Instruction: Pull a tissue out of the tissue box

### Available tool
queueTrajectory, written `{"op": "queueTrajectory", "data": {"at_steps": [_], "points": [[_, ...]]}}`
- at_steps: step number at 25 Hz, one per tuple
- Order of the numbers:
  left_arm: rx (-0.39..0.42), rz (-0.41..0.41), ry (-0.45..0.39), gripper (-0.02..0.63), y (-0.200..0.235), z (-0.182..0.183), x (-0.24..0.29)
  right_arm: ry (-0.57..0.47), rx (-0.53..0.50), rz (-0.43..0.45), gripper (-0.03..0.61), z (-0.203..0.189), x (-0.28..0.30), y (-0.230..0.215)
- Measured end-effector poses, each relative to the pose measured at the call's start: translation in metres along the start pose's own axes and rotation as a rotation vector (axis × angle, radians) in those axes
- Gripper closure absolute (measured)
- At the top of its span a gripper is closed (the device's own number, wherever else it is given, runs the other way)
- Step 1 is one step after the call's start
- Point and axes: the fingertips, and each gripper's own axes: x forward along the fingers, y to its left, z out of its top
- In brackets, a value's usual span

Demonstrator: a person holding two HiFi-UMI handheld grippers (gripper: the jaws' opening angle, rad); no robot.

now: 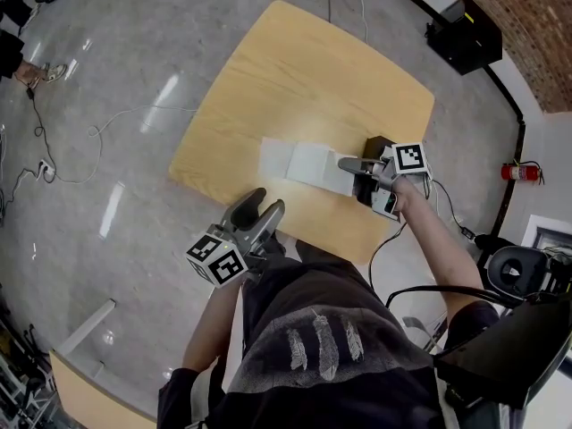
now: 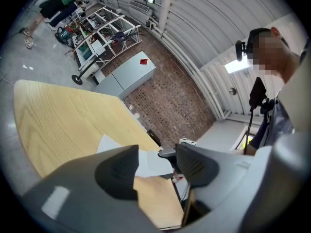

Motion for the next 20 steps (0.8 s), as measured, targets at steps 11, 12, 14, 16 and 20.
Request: {"op": "queueTrajectory", "data": {"at_steps": [11, 12, 14, 16, 20], "points": [[-0.003, 0.011, -0.005, 0.382, -0.002, -0.005, 0.002, 0.004, -0.088, -0.117, 0.580, 0.014, -0.005, -0.007], [-0.006, 0.013, -0.009, 0.382, -0.003, -0.004, 0.002, 0.005, -0.090, -0.131, 0.580, 0.014, -0.006, -0.008], [-0.012, 0.017, -0.016, 0.382, -0.002, -0.003, 0.003, 0.005, -0.086, -0.139, 0.579, 0.012, -0.005, -0.006], [-0.010, 0.017, -0.016, 0.382, -0.002, -0.002, 0.003, 0.001, -0.090, -0.137, 0.537, 0.011, -0.002, -0.001], [0.003, 0.010, -0.009, 0.382, -0.001, -0.006, 0.001, -0.021, -0.167, -0.187, 0.449, 0.013, 0.000, 0.002]]}}
